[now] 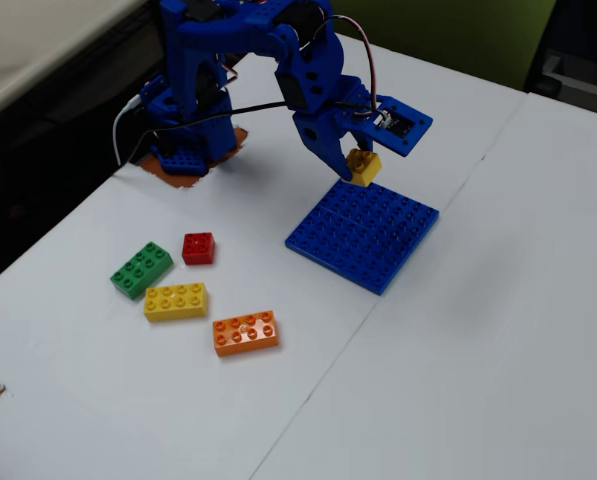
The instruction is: Pick up the 2x2 yellow block and go up the 8x8 blue block.
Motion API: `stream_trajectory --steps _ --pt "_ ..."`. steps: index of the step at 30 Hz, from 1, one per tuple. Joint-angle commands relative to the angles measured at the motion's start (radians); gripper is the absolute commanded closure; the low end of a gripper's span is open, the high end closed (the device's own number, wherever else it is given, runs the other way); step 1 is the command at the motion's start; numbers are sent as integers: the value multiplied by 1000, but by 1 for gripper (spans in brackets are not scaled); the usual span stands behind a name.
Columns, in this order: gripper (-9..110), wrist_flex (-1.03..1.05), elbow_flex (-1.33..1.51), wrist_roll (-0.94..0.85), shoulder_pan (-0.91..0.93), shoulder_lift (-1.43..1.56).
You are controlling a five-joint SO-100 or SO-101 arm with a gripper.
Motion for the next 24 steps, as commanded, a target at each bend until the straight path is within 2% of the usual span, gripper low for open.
stream_trajectory --steps 1,24 --pt "101 6 -43 -6 -5 23" --pt "101 14 -43 -12 -3 25"
